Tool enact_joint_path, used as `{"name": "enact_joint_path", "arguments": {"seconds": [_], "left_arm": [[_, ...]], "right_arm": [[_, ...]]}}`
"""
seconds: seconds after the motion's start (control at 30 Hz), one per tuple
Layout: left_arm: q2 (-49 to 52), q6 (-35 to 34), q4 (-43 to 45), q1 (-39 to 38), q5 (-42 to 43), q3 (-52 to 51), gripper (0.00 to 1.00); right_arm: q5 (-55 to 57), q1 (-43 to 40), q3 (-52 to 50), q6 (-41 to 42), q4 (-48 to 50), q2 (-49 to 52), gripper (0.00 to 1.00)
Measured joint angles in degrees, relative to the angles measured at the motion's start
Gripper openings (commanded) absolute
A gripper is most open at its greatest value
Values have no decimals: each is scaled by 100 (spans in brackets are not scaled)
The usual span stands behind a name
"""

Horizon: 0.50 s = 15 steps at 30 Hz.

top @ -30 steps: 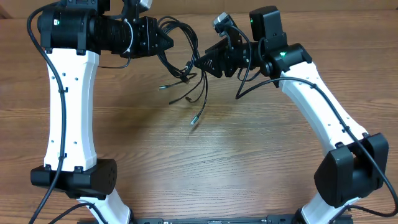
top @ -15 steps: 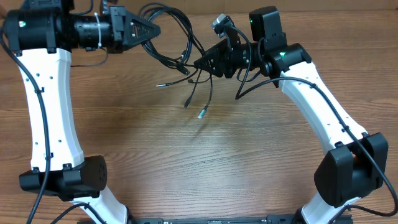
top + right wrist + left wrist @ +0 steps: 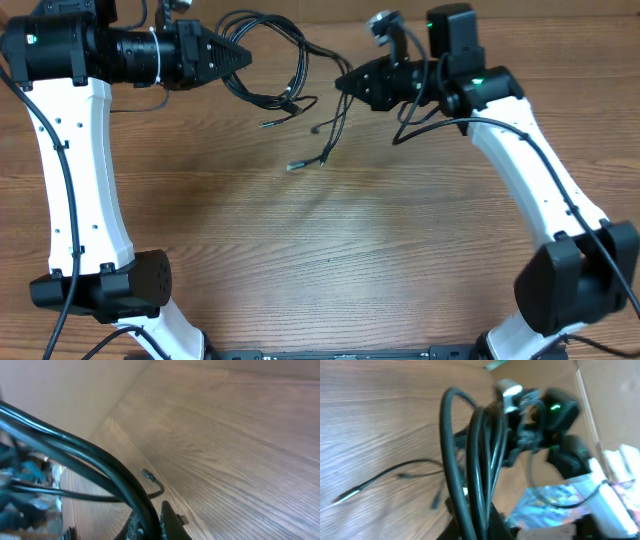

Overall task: Untangle cables
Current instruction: 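Hold the lifted cables with both grippers and spread them apart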

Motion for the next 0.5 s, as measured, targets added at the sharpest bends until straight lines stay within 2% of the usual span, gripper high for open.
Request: {"name": "enact_joint_path", "arguments": {"seconds": [0.23, 0.5], "left_arm": [[0, 778, -354, 17, -791, 7, 4], [-2, 1014, -389, 11, -1145, 7, 4]], "right_arm": [[-68, -63, -4, 614, 549, -1014, 4], [-387, -26, -4, 1217, 997, -1517, 4]]}}
